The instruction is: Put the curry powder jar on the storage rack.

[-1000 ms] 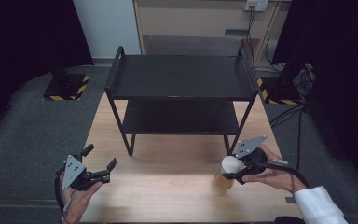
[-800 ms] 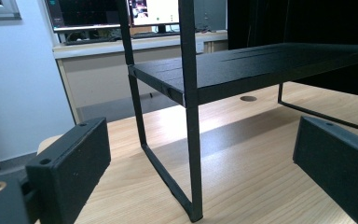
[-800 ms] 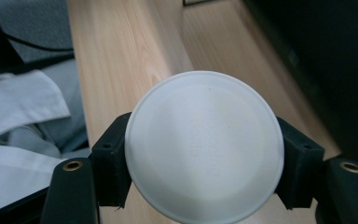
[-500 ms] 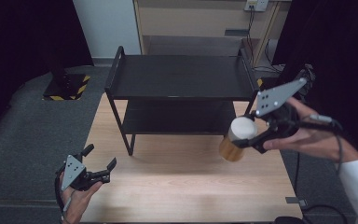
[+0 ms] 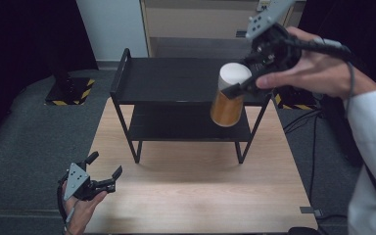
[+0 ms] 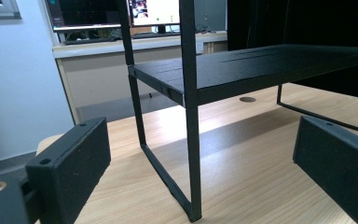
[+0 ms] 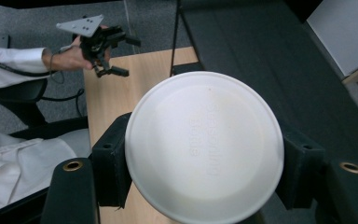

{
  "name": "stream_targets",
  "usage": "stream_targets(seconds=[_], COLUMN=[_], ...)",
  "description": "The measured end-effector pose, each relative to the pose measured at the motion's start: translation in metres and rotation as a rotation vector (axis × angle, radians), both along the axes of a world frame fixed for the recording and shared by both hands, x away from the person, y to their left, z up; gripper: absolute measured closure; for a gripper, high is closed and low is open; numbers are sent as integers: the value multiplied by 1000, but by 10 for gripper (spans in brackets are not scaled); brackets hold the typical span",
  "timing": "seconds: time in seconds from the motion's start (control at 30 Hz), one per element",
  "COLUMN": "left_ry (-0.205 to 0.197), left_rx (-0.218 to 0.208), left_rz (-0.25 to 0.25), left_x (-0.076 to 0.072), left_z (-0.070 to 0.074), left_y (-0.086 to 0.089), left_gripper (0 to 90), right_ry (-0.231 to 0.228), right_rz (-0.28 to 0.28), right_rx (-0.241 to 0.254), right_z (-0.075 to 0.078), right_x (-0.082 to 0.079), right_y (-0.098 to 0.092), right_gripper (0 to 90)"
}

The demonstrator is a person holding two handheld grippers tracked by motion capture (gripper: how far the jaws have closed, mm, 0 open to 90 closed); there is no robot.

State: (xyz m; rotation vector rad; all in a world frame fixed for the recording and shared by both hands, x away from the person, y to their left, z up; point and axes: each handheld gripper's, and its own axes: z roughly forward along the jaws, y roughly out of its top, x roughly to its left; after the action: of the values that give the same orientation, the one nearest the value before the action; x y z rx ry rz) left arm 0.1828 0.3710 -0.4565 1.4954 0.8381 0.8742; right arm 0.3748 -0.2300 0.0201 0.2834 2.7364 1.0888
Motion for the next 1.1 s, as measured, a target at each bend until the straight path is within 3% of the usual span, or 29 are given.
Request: stream_targets(seconds=[0.07, 0.1, 0.13, 0.17, 0.27, 0.37, 0.53, 0.67, 0.87, 0.97, 1.0, 1.07, 1.1], left_ry=[2, 2, 3, 3, 0, 4, 4, 4, 9, 5, 5, 4, 3], left_rx=[-1, -1, 1, 1, 1, 2, 12, 15, 18, 13, 14, 13, 14], left_rz=[-1, -1, 0, 0, 2, -1, -14, -16, -17, -16, -16, -18, -20], left_x=[0, 0, 0, 0, -2, -2, -3, -3, -2, -3, -3, -3, -3], left_z=[0, 0, 0, 0, 0, 0, 0, 1, 1, 1, 1, 1, 1], left_y=[0, 0, 0, 0, 1, 1, 0, -1, -1, -1, -1, -1, -1], left_gripper=[31, 30, 30, 31, 30, 30, 30, 30, 31, 30, 30, 30, 30], right_ry=[-2, -2, -4, -4, 5, 9, 8, 20, 37, 8, -23, -38, -63], right_rz=[-37, -37, -74, -74, -148, -192, -348, -403, -419, -438, -446, -429, -424], right_rx=[30, 30, 41, 41, 39, 31, 44, 43, 73, 142, 149, 184, 178], right_z=[2, 2, -1, -1, -7, -9, -18, -24, -31, -34, -31, -23, -17], right_x=[17, 17, 30, 30, 54, 64, 79, 83, 87, 80, 74, 65, 58], right_y=[3, 3, 5, 5, 7, 5, -14, -23, -35, -40, -40, -45, -46], right_gripper=[336, 336, 336, 336, 336, 336, 336, 336, 327, 192, 184, 178, 176])
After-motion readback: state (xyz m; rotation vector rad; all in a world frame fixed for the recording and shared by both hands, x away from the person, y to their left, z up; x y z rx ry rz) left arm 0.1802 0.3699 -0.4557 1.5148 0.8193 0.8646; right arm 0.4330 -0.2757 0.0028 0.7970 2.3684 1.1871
